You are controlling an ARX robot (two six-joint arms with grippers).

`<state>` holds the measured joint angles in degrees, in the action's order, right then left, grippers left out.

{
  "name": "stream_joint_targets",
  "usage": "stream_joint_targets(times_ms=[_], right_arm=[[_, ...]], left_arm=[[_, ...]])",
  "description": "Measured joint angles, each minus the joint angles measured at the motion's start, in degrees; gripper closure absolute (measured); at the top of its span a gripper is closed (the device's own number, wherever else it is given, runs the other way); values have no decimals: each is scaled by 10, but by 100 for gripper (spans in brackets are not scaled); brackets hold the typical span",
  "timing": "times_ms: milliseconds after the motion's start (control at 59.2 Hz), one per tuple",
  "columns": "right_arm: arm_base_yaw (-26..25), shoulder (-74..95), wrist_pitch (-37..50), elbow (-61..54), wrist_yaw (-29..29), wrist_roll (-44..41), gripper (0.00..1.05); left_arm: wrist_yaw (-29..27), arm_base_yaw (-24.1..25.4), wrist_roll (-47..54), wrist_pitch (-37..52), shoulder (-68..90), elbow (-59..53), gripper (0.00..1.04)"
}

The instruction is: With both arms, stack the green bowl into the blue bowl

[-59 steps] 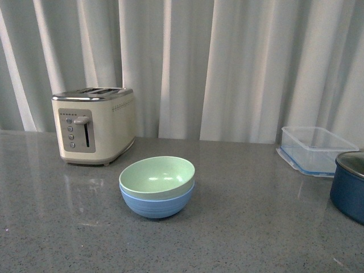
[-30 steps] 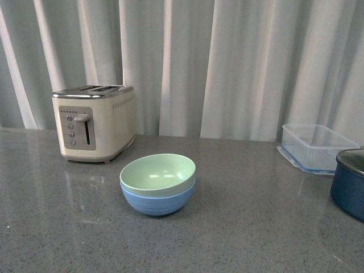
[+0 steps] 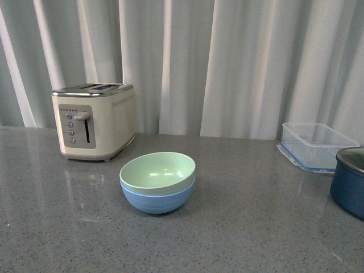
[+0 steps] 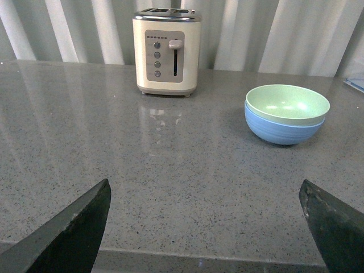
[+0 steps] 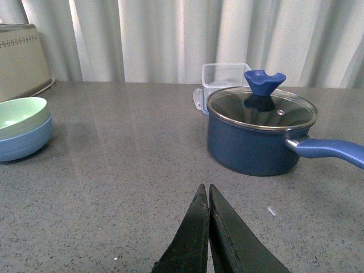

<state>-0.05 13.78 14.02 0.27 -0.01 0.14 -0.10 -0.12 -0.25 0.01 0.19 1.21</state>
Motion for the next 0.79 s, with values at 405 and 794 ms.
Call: stream_joint_targets(times_ms=[405, 794], right_arm=[[0, -127, -136, 0, 0, 0, 104], [0, -135, -139, 0, 0, -1, 58]], left_arm=[[0, 0, 0, 0, 0, 0, 7], [0, 0, 0, 0, 0, 0, 7]])
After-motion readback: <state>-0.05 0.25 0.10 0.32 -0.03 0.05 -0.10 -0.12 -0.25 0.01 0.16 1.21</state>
